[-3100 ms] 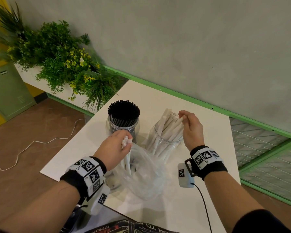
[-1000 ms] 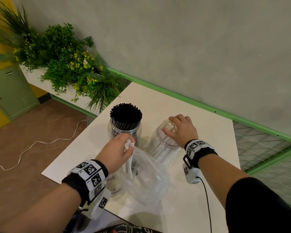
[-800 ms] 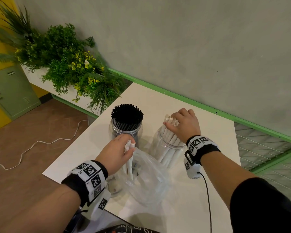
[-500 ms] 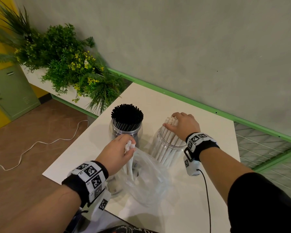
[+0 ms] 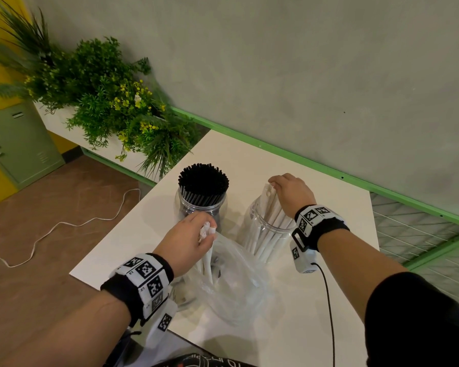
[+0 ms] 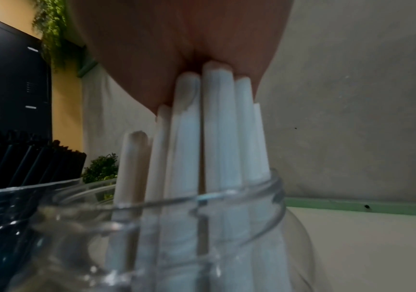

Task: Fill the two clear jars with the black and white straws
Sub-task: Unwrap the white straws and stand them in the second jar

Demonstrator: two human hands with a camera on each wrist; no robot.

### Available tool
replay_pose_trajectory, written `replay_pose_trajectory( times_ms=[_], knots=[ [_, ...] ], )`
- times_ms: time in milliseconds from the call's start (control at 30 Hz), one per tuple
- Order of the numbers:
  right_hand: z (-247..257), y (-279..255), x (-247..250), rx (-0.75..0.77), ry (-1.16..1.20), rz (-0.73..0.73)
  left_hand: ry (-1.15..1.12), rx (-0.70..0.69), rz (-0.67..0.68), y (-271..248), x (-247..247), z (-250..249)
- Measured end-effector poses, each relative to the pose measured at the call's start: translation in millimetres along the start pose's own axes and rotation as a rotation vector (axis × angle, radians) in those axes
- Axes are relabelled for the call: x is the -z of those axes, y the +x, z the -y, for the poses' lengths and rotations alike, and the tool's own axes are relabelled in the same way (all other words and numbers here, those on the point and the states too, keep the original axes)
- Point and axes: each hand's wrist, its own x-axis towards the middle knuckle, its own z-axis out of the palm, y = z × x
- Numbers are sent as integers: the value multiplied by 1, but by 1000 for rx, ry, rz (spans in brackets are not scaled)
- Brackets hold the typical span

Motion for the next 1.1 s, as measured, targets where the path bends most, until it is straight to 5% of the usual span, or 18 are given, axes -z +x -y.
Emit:
replay_pose_trajectory(
  times_ms=[167, 267, 433, 533, 633, 867, 1033, 1100],
  knots=[
    [-6, 2, -1, -10, 171, -74, -3, 13, 8, -1, 1, -2],
    [-6, 1, 4, -73, 47, 86, -1, 12, 10, -1, 2, -3],
    [5, -13, 14, 58, -87, -105, -8, 2, 16, -1, 2, -3],
    [11, -18, 7, 168, -275, -9, -9, 8, 25, -1, 2, -4],
    [14, -13, 1, 114, -349, 74, -9, 4, 29, 0, 1, -5],
    [11, -12, -6, 130, -100, -286, -13, 9, 34, 1, 2, -4],
    [5, -13, -2, -41, -221, -37, -10, -2, 31, 1, 1, -6],
    [4, -14, -2, -36, -121, -57, -12, -6, 36, 2, 1, -6]
  ],
)
